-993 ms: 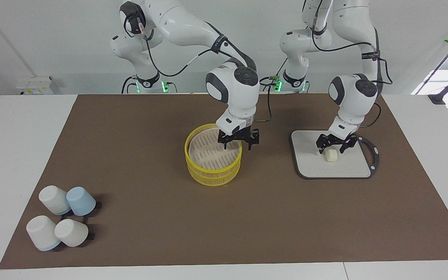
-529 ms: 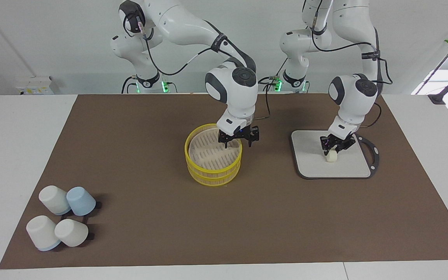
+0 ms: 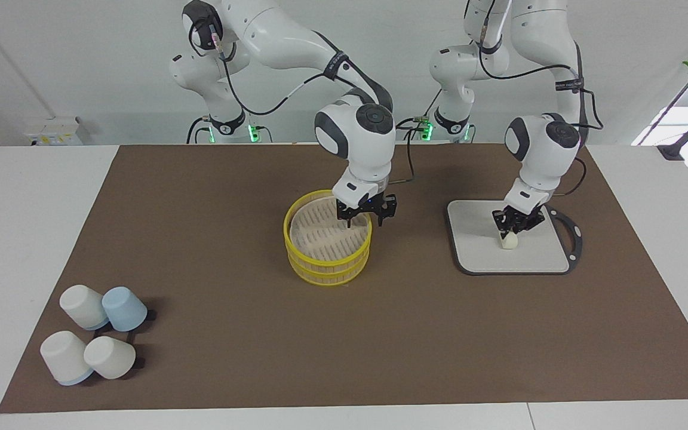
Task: Place bun in steamer
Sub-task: 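Grasp the white bun with the left gripper while the right gripper grips the lid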
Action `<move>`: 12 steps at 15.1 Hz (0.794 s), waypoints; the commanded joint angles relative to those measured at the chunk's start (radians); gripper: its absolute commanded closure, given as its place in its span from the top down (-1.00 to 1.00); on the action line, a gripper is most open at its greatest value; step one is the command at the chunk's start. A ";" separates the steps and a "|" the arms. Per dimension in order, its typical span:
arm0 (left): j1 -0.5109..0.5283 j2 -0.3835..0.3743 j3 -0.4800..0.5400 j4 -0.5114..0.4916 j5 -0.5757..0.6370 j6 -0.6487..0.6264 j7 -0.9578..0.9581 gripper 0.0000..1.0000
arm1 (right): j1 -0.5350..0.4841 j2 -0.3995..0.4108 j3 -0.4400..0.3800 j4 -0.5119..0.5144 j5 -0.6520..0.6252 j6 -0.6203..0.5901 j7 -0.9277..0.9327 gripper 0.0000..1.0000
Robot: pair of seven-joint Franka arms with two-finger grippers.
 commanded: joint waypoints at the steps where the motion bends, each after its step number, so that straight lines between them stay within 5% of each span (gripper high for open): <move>1: -0.013 0.000 0.008 0.058 0.013 -0.081 -0.007 -0.57 | 0.016 -0.031 0.000 -0.043 0.020 0.011 -0.012 0.55; 9: -0.027 -0.135 0.002 0.279 0.005 -0.533 -0.032 -0.56 | 0.014 -0.034 0.000 -0.046 0.020 0.015 -0.016 0.37; 12: -0.026 -0.175 0.002 0.363 0.002 -0.680 -0.032 -0.56 | 0.013 -0.034 0.000 -0.046 0.020 0.020 -0.018 0.06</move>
